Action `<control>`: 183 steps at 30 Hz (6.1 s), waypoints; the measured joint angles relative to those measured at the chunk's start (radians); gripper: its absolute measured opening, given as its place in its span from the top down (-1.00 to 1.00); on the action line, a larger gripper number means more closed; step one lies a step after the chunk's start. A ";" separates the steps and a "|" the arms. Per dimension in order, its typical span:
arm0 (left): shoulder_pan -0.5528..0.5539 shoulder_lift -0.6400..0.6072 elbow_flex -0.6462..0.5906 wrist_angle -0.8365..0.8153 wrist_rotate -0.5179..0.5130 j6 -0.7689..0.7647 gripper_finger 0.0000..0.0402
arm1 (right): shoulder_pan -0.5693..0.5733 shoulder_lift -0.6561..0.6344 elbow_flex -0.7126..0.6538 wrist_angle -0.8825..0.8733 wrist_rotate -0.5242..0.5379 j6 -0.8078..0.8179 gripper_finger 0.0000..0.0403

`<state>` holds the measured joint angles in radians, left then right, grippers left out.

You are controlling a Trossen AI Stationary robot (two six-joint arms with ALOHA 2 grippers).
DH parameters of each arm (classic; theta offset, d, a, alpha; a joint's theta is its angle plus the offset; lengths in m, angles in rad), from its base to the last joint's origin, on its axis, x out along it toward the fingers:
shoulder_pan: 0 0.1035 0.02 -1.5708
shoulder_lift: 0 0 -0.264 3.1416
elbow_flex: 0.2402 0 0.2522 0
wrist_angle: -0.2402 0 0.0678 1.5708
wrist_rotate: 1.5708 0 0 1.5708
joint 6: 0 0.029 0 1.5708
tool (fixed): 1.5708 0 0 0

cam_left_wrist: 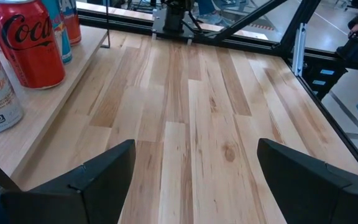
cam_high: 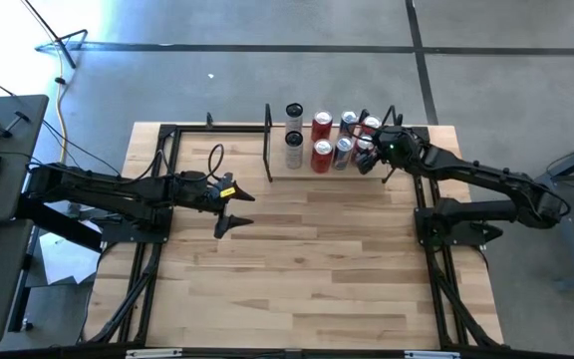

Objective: Place canned beverage on shelf
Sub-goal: Put the orange soda can aligned with the orange soda can on the shelf, then return to Home Position

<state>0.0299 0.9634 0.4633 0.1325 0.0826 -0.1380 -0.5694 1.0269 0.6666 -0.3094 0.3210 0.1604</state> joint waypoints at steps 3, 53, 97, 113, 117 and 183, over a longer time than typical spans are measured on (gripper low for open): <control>0.000 0.000 0.000 0.000 0.000 0.000 -0.62 | 0.000 0.000 0.001 0.000 0.000 0.003 -0.24; 0.000 0.000 0.000 0.000 -0.008 -0.052 -0.62 | 0.000 -0.048 0.207 -0.311 0.041 -0.002 -0.42; 0.256 -0.377 -0.452 0.516 -0.058 0.203 1.00 | 0.497 -0.792 -0.657 0.540 -0.073 -0.307 1.00; 0.551 -0.478 -0.451 0.306 -0.001 0.128 1.00 | 0.424 -0.970 -0.657 0.368 0.001 -0.300 1.00; 0.623 -0.547 -0.452 0.233 0.056 0.121 1.00 | 0.378 -0.970 -0.657 0.368 -0.009 -0.292 1.00; 0.398 -0.907 -0.451 0.044 -0.061 -0.192 0.93 | 0.364 -1.008 -0.657 0.369 0.005 -0.239 1.00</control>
<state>0.4278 0.0563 0.0120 0.1761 0.0212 -0.3302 -0.2054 0.0185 0.0099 0.0597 0.3256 -0.0788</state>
